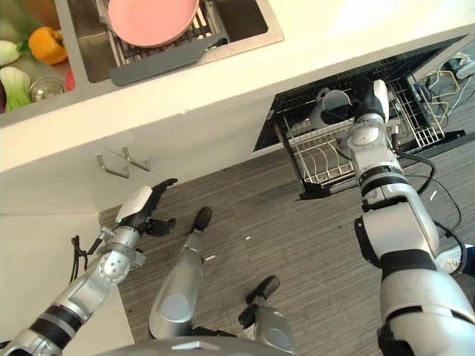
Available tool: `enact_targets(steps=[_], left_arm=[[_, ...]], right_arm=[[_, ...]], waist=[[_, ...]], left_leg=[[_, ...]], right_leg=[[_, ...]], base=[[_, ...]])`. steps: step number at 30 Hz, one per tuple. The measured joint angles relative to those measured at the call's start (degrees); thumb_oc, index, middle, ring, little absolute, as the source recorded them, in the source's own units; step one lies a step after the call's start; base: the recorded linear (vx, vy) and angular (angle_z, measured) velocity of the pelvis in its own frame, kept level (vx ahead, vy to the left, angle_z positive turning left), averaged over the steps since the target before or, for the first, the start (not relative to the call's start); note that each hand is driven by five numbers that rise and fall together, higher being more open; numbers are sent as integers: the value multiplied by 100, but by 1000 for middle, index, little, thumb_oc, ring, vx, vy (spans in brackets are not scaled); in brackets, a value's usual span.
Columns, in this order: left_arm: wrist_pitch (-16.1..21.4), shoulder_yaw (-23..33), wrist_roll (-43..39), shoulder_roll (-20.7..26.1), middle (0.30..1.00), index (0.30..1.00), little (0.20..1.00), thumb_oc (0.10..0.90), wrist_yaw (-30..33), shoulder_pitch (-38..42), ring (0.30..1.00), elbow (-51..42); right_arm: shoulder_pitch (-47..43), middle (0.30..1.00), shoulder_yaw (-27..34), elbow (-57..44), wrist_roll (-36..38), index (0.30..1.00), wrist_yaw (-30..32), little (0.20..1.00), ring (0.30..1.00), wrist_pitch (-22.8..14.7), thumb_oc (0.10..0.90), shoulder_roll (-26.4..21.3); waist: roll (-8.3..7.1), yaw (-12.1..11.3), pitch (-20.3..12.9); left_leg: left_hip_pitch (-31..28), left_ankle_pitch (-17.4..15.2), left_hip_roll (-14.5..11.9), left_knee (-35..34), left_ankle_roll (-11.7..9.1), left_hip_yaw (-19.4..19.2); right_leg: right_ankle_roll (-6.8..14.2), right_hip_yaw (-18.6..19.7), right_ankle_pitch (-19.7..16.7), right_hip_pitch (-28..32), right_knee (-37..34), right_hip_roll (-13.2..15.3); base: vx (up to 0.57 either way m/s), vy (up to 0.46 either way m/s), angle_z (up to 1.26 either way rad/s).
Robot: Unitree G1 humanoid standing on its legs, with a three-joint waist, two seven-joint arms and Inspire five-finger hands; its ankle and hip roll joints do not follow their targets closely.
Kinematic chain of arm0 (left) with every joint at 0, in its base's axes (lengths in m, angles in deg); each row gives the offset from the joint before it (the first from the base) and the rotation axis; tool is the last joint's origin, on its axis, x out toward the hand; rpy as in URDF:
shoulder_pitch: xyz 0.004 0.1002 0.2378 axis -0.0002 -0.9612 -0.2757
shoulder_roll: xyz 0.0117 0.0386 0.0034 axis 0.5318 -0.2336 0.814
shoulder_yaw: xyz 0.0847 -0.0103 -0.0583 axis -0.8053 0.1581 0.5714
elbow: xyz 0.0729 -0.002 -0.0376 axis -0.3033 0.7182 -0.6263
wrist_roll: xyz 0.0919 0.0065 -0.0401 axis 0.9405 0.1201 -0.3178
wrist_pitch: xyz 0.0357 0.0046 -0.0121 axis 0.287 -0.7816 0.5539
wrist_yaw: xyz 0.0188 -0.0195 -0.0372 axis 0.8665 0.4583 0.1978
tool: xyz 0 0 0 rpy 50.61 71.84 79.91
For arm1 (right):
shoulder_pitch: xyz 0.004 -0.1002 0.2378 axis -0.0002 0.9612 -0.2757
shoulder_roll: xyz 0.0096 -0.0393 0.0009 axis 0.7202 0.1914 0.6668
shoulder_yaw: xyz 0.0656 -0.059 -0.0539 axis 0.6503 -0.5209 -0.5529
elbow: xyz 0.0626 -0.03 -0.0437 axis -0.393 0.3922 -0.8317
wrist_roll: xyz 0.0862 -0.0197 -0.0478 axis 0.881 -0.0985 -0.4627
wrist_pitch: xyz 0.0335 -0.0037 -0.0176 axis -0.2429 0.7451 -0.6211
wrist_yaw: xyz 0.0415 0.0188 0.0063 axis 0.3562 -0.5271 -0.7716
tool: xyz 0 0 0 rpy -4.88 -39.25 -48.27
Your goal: Place the dishes in the dishwasher.
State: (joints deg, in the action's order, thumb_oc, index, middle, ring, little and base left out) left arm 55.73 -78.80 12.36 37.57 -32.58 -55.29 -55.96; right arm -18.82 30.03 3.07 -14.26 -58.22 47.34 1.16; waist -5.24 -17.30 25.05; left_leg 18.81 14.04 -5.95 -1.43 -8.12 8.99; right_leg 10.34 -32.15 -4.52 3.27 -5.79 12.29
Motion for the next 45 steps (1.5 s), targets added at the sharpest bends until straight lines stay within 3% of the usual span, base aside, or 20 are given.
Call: enact_targets(steps=[4, 7, 9, 12, 18, 23, 25, 29, 32, 34, 35, 36, 38, 39, 40, 41, 42, 43, 44, 45], left_arm=[[10, 7, -3, -34, 900, 900, 900, 800, -106, -66, 900, 93], [19, 147, -69, -372, 900, 900, 900, 800, -155, -103, 900, 651], [2, 666, -310, -1256, 900, 900, 900, 800, -136, -227, 900, 1620], [-206, 1417, -1026, -2179, 900, 900, 900, 800, -254, -302, 900, 2924], [-444, 1789, -1744, -2256, 900, 900, 900, 800, -214, -272, 900, 5051], [-495, 2130, -1786, -2265, 900, 900, 900, 800, -228, -350, 900, 5710], [-510, 2325, -1955, -2244, 900, 900, 900, 800, -182, -420, 900, 5927], [-507, 2480, -1960, -2271, 900, 900, 900, 800, -148, -426, 900, 6182], [-481, 2633, -1968, -2367, 900, 900, 900, 800, -140, -356, 900, 6309], [-489, 2641, -1998, -2441, 900, 900, 900, 800, -128, -370, 900, 6338], [-489, 2521, -2000, -2491, 900, 900, 900, 800, -133, -286, 900, 6310], [-546, 2231, -2008, -2576, 900, 900, 900, 800, -153, -325, 900, 6309], [-439, 1573, -1956, -2409, 900, 900, 900, 800, -95, -366, 900, 5976], [-517, 1469, -1957, -2401, 900, 900, 900, 800, -38, -271, 900, 5813], [-564, 1318, -1952, -2380, 900, 900, 900, 800, -36, -108, 900, 5733], [-488, 1339, -1955, -2290, 900, 900, 900, 800, -20, 258, 900, 5804], [-488, 1339, -1955, -2290, 900, 900, 900, 800, -20, 258, 900, 5804], [-476, 1362, -1960, -2326, 900, 900, 900, 800, -56, 370, 900, 5779], [-476, 1362, -1960, -2326, 900, 900, 900, 800, -56, 370, 900, 5779], [-354, 1411, -1961, -2399, 900, 900, 900, 800, -149, 260, 900, 5658]], right_arm=[[471, 900, 93, -1253, 264, 900, -102, 900, 900, 21, 800, -158], [1827, 900, 525, -3461, 568, 900, -214, 900, 900, -43, 800, -248], [3856, 900, 1345, -5908, 714, 900, -256, 900, 900, -75, 800, 54], [5627, 900, 2051, -7591, 719, 900, -299, 900, 900, -318, 800, 978], [5934, 900, 2432, -7661, 759, 900, -102, 900, 900, -754, 800, 1741], [5666, 900, 2213, -7657, 940, 900, -106, 900, 900, -1073, 800, 1890], [5296, 900, 2215, -7657, 940, 900, -107, 900, 900, -1198, 800, 1952], [5179, 900, 2217, -7631, 936, 900, -114, 900, 900, -1375, 800, 1963], [5252, 900, 2323, -7686, 930, 900, -134, 900, 900, -1385, 800, 1887], [5554, 900, 2383, -7788, 928, 900, -84, 900, 900, -1383, 800, 1890], [5645, 900, 2451, -7857, 916, 900, -61, 900, 900, -1378, 800, 1875], [5661, 900, 2470, -7936, 889, 900, -20, 900, 900, -1375, 800, 1734], [5751, 900, 2387, -7929, 774, 900, 46, 900, 900, -1428, 800, 1807], [5714, 900, 2360, -7940, 623, 900, 47, 900, 900, -1433, 800, 1711], [5711, 900, 2349, -7940, 483, 900, 43, 900, 900, -1444, 800, 1664], [5599, 900, 2269, -7837, 447, 900, 58, 900, 900, -1439, 800, 1754], [5599, 900, 2269, -7837, 447, 900, 58, 900, 900, -1439, 800, 1754], [5442, 900, 2250, -7801, 437, 900, 29, 900, 900, -1441, 800, 1716], [5442, 900, 2250, -7801, 437, 900, 29, 900, 900, -1441, 800, 1716], [5452, 900, 2240, -7791, 430, 900, 35, 900, 900, -1478, 800, 1786]], waist=[[2, 201, -21], [12, 375, -69], [29, 479, -134], [86, 726, -317], [77, 952, -1223], [-165, 865, -1380], [-397, 741, -1405], [-575, 529, -1397], [-425, 566, -1362], [-185, 615, -1406], [-119, 687, -1408], [161, 780, -1406], [437, 976, -1552], [626, 1086, -1545], [848, 1356, -1519], [620, 1423, -1401], [620, 1423, -1401], [419, 1450, -1331], [419, 1450, -1331], [93, 1486, -1259]], left_leg=[[-44, -15, -15, 11, 23, -53], [-178, -38, -18, 28, 21, -117], [-330, -119, 8, 49, 21, -201], [-397, -189, 44, 93, 21, -189], [-347, -262, -43, 27, 2, -324], [-323, -237, -58, 8, -2, -467], [-348, -277, -1, 11, 4, -568], [-357, -658, 307, 438, 243, -702], [-82, -1183, 576, 1297, 546, -638], [-195, -1397, 739, 1317, 744, -648], [-239, -1452, 958, 1490, 935, -623], [-180, -1798, 1140, 2034, 1329, -552], [-421, -1646, 1196, 1560, 1279, -371], [-413, -1528, 1173, 1459, 1231, -18], [-402, -1488, 1122, 1331, 1192, 515], [-625, -1588, 1141, 926, 643, 638], [-625, -1588, 1141, 926, 643, 638], [-871, -1599, 1194, 1284, 1069, 702], [-871, -1599, 1194, 1284, 1069, 702], [-1371, -1502, 1495, 869, 1474, 632]], right_leg=[[-8, 78, -38, 2, 1, 3], [-7, 137, -42, 108, 2, 19], [-7, 211, -32, 222, 3, 76], [-21, 168, -11, 340, 3, 99], [-38, 191, 118, 237, -25, 90], [-28, 310, 101, 135, -15, 102], [16, 393, 74, 92, 3, 192], [2, 448, 56, 218, 146, 544], [-1, 401, 78, 253, 651, 810], [-344, 554, -195, 182, 1444, 1103], [-489, 757, -297, 34, 2037, 1353], [-587, 1259, -388, -249, 3023, 1529], [-520, 2368, -258, -981, 3617, 1207], [-473, 3064, 174, -1177, 3646, 561], [-572, 3889, 641, -1252, 3600, -393], [-711, 4220, 1125, -1715, 3175, -1138], [-711, 4220, 1125, -1715, 3175, -1138], [-629, 4128, 1160, -1951, 2619, -1249], [-629, 4128, 1160, -1951, 2619, -1249], [-696, 3718, 830, -2256, 2104, -1156]], base=[[-1, -1, -8], [27, 20, -9], [75, 27, -9], [43, -3, -1], [7, -1, 0], [55, 77, -13], [85, 188, -14], [97, 217, -1], [114, 214, 41], [203, 376, 71], [151, 317, 106], [215, 184, 163], [274, 138, 140], [245, 39, 129], [214, 4, 182], [134, -11, 149], [95, -33, 105], [54, -26, 34], [180, -45, 64], [209, -48, 32]])
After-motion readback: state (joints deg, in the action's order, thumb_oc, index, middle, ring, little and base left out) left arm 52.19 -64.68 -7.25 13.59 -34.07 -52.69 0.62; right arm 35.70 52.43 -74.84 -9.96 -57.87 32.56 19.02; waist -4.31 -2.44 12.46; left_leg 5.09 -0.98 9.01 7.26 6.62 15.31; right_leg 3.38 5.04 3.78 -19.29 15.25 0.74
